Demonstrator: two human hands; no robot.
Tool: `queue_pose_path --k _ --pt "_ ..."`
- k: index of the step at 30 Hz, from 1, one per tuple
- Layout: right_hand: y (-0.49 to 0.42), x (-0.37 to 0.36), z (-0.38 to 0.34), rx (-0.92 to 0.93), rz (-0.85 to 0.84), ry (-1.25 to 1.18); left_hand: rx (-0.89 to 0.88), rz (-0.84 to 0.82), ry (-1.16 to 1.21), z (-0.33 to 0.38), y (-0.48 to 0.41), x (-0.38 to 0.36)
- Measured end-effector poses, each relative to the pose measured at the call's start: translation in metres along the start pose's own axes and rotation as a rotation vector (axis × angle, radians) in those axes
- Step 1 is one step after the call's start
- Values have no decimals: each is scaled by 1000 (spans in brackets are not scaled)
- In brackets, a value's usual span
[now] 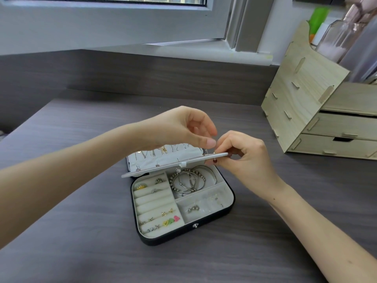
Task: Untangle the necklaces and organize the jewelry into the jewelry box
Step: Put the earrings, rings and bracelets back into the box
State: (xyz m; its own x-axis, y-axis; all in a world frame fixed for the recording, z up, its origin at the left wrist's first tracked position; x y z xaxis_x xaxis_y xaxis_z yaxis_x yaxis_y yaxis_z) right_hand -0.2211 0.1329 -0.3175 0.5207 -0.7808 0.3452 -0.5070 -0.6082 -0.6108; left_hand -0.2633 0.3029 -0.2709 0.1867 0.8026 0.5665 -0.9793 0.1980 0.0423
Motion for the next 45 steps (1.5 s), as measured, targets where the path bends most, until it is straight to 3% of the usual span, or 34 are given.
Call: queue_pose_path --k 6,23,35,38,43,45 --pt "1 0 0 -12 -16 5 -24 -24 -270 -12 3 6" --pt "0 -1 -2 -15 -1 10 -34 -56 -237 -9 2 4" --pt "-4 -2 -3 -99 27 -2 -116 -89 -402 -4 -1 3" --pt "-15 -2 -4 -217 53 -20 -21 -12 -369 -6 5 23" --pt "-46 -10 0 -358 51 5 156 152 -4 -14 29 71" --pt "-56 -14 7 -402 42 42 196 235 -107 -17 39 80"
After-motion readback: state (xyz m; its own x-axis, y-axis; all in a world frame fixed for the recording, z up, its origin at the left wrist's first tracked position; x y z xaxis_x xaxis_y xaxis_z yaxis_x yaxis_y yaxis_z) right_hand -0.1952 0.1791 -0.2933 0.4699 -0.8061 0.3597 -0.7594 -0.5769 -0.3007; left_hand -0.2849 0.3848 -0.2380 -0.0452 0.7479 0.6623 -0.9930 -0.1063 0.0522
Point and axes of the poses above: each hand's wrist, its own y-axis away from the middle knuckle, its own x-axis out of the back of the hand, z = x × y, the point moved 2 cm from there along -y, towards the middle knuckle, and after that the axes turned 10 degrees about -y, right-handed, at the moved point
